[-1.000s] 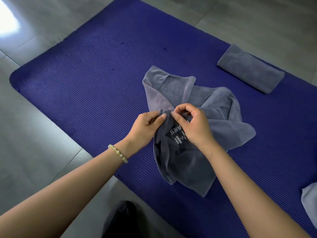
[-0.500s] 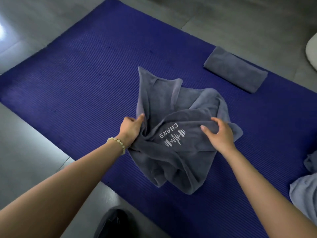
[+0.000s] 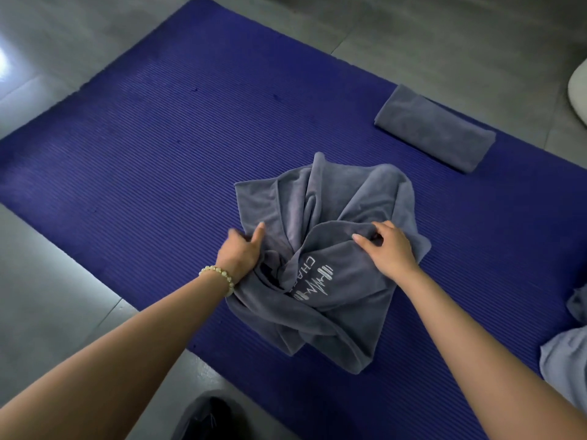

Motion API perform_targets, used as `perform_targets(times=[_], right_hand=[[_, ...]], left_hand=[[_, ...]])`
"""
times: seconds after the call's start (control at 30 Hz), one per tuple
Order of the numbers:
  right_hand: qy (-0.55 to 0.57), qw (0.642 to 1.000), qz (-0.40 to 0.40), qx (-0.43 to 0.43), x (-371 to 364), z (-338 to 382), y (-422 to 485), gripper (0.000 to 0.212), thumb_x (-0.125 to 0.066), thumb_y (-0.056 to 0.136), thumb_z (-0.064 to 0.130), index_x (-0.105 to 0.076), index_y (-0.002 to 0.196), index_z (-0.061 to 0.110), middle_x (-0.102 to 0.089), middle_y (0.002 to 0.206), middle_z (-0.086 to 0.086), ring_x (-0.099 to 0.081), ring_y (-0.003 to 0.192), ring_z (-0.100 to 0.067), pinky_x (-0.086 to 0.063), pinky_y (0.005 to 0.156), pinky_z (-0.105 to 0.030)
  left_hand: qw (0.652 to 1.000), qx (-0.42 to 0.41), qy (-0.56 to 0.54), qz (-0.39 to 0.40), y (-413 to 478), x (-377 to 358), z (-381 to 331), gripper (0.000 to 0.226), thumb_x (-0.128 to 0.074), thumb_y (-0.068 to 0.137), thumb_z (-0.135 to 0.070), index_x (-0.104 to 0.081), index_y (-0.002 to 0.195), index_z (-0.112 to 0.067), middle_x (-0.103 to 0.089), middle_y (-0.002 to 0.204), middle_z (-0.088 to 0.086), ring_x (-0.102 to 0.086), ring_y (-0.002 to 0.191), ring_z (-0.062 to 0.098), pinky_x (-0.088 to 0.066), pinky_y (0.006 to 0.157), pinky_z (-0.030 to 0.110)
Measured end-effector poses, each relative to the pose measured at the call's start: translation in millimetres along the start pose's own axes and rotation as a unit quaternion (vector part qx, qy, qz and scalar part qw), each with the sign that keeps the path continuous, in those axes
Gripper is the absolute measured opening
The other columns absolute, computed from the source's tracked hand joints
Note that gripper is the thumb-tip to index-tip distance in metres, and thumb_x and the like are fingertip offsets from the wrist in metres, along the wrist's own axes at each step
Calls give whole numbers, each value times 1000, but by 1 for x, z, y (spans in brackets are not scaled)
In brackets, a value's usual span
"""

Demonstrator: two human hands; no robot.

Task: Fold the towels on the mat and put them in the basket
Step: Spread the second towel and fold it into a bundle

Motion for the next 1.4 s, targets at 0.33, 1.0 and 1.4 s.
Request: perform_targets(times=[0.33, 1.0, 1.4], right_hand=[[138, 980, 96, 111, 6, 35, -13, 11, -71, 84, 27, -74, 94, 21, -69, 96, 17, -61, 92, 9, -42, 81, -6], [174, 952, 103, 232, 196, 166, -139, 8, -66, 87, 21, -74, 88, 18, -73, 86, 8, -68, 82, -4, -49, 71, -13], [332, 917, -9, 222, 280, 228, -292, 19, -64, 80, 27, -75, 93, 19, -58, 126, 13, -57, 105, 13, -44, 86, -10]], left_hand=[[977, 23, -213, -8, 44, 17, -15, 45, -60, 86, -53, -62, 106, -12, -67, 102, 5, -65, 90, 20, -54, 77, 32], [883, -368, -232, 175, -189, 37, -159, 26, -49, 98, -23, -71, 100, -9, -74, 91, 4, -70, 85, 11, -54, 71, 18], [835, -387, -288, 267, -393, 130, -153, 37, -50, 90, -45, -68, 100, -14, -65, 81, 20, -57, 69, 28, -49, 71, 36]])
Point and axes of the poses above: each hand's wrist, its own y-axis towards the middle knuckle, its own x-axis out of the back of the hand, z = x × y, the point moved 5 cm from there along y, towards the middle knuckle
